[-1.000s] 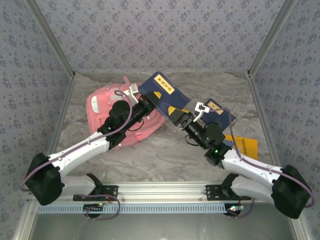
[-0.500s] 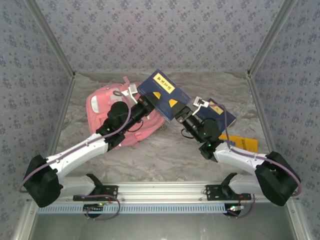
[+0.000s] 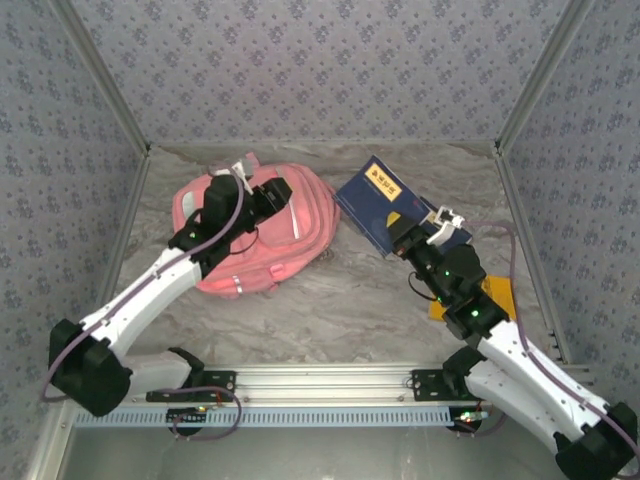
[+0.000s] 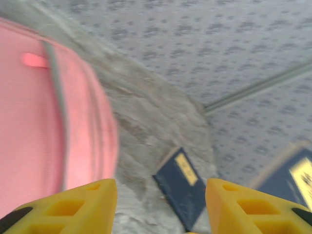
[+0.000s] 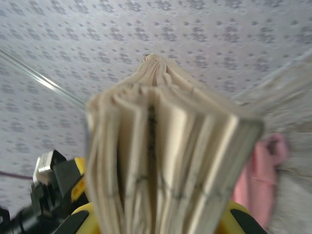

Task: Pack the student bag

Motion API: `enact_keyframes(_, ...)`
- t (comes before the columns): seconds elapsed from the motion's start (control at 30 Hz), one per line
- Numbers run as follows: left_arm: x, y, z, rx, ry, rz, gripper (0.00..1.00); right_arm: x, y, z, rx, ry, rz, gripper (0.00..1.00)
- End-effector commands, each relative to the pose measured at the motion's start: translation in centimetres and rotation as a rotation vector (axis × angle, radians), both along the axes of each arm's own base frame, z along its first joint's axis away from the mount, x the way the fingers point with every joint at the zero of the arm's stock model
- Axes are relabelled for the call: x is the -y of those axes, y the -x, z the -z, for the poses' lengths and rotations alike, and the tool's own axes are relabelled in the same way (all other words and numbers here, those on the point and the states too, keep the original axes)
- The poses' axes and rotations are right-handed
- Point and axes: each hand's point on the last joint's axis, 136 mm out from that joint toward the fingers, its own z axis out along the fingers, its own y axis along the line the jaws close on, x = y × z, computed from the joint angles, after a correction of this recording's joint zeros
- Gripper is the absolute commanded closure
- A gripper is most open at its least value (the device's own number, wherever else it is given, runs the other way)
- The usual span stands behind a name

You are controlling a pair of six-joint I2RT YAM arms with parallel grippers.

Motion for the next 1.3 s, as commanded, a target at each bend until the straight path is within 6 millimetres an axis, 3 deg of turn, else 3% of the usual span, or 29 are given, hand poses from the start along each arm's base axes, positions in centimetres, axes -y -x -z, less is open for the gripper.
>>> enact_keyframes(0.0,0.3,-1.0,3.4,-0.111,-0.08,0.093,0.5,2.3,0.7,3.4,-0.093,0.219,0.067,1.0)
enact_keyframes(0.23,2.9,-4.6,7.0,-0.214,-0.092,0.225,0.55,2.6,2.0,3.5,-0.126,0.256,0.022,1.0)
enact_keyframes(0.4,3.8,-6.0,8.8,-0.253,-0.104,0.251,0.58,3.4,2.3,3.4,-0.12,0.256,0.042,1.0)
enact_keyframes(0.6,3.0,-6.2,10.0,-0.278,-0.135,0.232,0.6,3.7,2.2,3.3,-0.127,0.251,0.039,1.0)
enact_keyframes(0.9,0.9,-5.4,9.7,-0.263,-0.147,0.212,0.6,3.3,1.7,4.4,-0.141,0.236,0.026,1.0)
enact_keyframes(1.27,3.6,-5.8,11.4,-0.292,-0.107,0.327,0.61,2.4,1.1,5.9,-0.183,0.24,-0.016,1.0)
